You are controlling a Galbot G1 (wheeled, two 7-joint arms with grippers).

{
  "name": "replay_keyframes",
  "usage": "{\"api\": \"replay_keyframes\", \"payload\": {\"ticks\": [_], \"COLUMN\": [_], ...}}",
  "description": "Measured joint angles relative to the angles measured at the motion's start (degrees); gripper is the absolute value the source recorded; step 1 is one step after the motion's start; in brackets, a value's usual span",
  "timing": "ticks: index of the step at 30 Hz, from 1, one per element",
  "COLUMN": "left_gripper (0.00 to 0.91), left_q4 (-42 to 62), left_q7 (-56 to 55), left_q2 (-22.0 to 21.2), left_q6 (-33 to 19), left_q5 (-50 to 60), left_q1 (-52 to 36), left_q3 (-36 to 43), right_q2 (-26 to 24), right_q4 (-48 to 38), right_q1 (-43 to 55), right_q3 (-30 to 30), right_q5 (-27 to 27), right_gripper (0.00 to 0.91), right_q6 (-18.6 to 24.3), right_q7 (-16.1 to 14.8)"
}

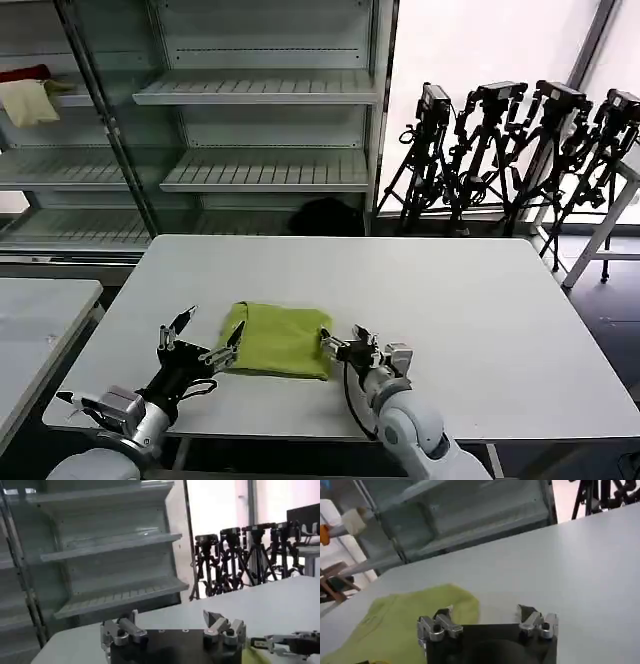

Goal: Fold and organize the clothes.

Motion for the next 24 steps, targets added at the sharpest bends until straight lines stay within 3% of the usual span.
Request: {"api": "replay_keyframes", "payload": {"ticks": [1,4,5,6,7,9,10,24], "left_gripper": [0.907,0.907,0.907,0.907,0.907,0.907,0.907,0.907], "left_q4": [0.0,0.0,0.0,0.0,0.0,0.0,0.0,0.0], "left_q7": [0.0,0.0,0.1,0.1,0.1,0.1,0.1,0.1], "left_q2": [0.0,-0.2,-0.3,-0.4,-0.4,-0.5,-0.5,-0.8], "left_q6": [0.0,0.0,0.0,0.0,0.0,0.0,0.0,0.1], "left_q5": [0.0,0.0,0.1,0.1,0.1,0.1,0.1,0.2], "left_q1": [0.0,0.3,0.4,0.5,0.6,0.6,0.6,0.6], "left_q3": [-0.1,-0.2,-0.2,-0.3,-0.3,-0.4,-0.4,0.0], "right_q2": [0.3,1.4,1.7,2.1,2.4,3.1,3.5,4.0], "right_q4": [-0.6,-2.3,-2.9,-3.4,-4.0,-4.9,-5.3,-7.6], "right_q1": [0.4,1.7,2.1,2.6,3.0,3.5,3.7,4.6], "right_q3": [-0.1,-0.5,-0.7,-0.8,-1.0,-1.5,-1.8,-2.1], "right_q5": [0.0,0.0,0.0,-0.1,-0.1,-0.4,-0.5,-1.2], "right_gripper": [0.907,0.645,0.595,0.443,0.353,0.04,0.0,0.0], "right_q6": [-0.2,-0.6,-0.7,-0.8,-0.9,-1.0,-1.0,-0.9], "right_q7": [0.0,0.0,0.0,0.0,0.0,-0.3,-0.4,-1.1]}}
